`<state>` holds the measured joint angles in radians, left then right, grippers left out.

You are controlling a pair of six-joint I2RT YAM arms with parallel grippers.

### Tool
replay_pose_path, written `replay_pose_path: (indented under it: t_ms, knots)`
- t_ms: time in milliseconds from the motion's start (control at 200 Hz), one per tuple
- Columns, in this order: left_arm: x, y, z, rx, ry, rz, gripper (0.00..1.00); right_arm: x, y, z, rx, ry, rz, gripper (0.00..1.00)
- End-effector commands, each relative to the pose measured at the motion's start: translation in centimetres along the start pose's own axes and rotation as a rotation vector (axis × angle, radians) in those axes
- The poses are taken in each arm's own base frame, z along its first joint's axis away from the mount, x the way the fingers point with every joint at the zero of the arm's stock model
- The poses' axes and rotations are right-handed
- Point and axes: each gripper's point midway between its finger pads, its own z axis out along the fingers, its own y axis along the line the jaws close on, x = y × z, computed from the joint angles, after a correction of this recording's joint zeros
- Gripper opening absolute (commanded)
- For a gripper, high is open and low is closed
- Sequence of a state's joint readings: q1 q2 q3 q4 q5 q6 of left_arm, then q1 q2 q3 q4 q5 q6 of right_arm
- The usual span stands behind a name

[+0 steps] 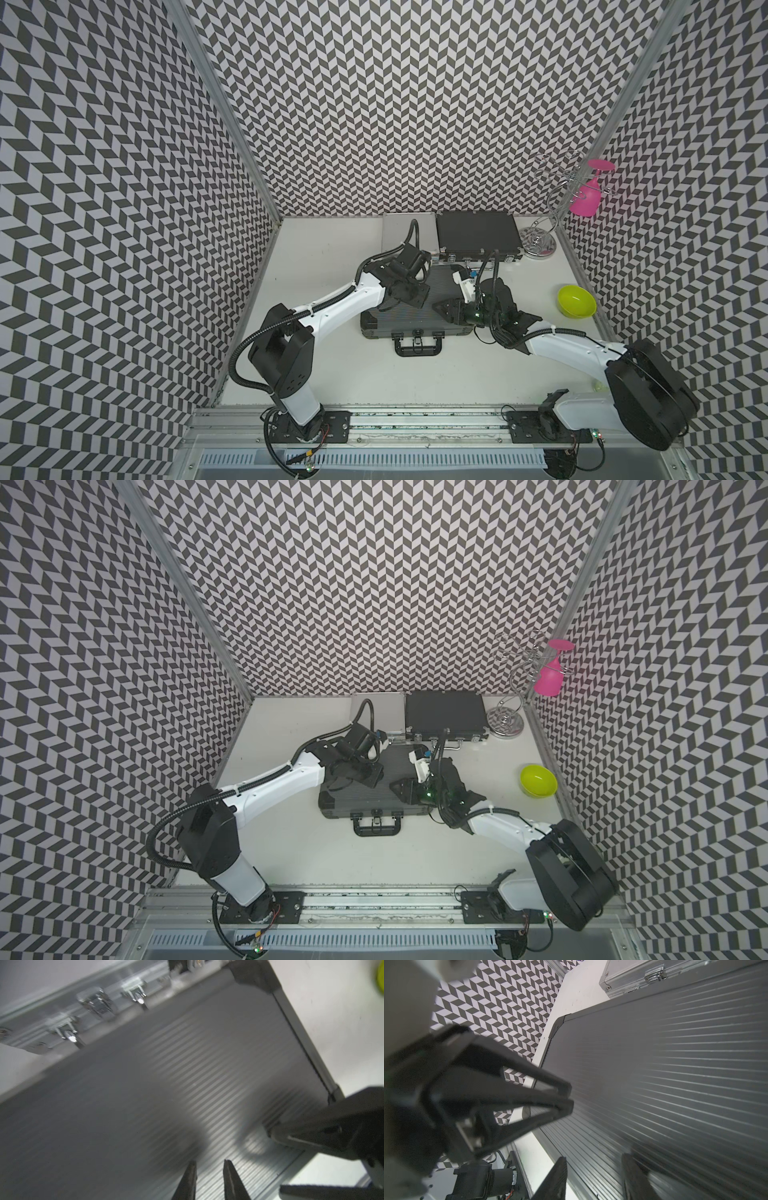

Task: Close the poker set cases
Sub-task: Close the lid of the poker set case.

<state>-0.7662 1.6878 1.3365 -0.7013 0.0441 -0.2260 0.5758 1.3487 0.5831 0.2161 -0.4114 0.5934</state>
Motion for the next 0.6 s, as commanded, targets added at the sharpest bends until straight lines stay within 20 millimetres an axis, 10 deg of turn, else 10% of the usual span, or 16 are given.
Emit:
replay_pose_path:
  t_ms: [0, 315, 596]
  knots:
    - [3.5, 1.3, 0.6, -0.082, 0.118, -0.023, 0.19, 6.9, -6.7, -0.4, 0.237, 0.198, 0.185, 0.43]
    - [11.7, 3.0, 4.7, -0.169, 0.382, 0.010, 0.11, 6.6, -6.1, -0.2, 0.211, 0.190, 0.180, 0.48]
    - [12.6, 1.7, 4.8, -0.010, 0.382, -0.010, 0.13, 8.6, -2.7, -2.2, 0.164, 0.276, 0.088, 0.51]
